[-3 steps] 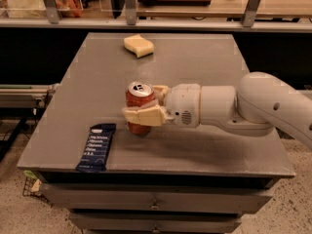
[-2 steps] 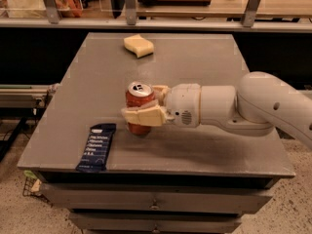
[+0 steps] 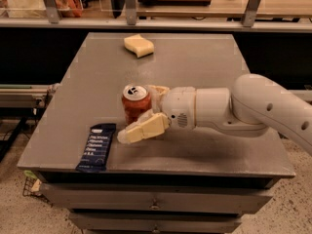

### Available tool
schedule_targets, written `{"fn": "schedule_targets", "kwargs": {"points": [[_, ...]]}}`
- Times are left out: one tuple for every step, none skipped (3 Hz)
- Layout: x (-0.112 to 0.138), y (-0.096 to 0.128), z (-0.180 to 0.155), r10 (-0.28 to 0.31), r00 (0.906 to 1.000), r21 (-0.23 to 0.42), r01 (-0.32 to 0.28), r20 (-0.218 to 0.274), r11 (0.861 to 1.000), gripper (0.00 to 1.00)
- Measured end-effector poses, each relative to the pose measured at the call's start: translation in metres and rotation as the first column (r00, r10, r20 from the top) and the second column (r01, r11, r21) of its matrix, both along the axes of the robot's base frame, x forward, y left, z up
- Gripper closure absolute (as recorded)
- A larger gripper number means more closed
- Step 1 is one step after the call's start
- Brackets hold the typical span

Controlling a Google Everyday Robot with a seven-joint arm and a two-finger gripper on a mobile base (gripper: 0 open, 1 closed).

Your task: Move coke can near rxbar blueberry

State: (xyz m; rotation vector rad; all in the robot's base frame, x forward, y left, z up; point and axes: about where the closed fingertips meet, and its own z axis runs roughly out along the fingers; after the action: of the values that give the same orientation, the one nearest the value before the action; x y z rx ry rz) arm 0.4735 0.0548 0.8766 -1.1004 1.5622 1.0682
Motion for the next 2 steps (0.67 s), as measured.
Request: {"fn": "schedule_targets", "kwargs": {"points": [[0.019,-0.039,0.011,-0.074,0.9953,-0.034,0.076,0.063,0.997,0.00],[0.048,-0.099,0.030,-0.128,0.9783,-0.076,0.142,0.163,0.987,0.00]]}}
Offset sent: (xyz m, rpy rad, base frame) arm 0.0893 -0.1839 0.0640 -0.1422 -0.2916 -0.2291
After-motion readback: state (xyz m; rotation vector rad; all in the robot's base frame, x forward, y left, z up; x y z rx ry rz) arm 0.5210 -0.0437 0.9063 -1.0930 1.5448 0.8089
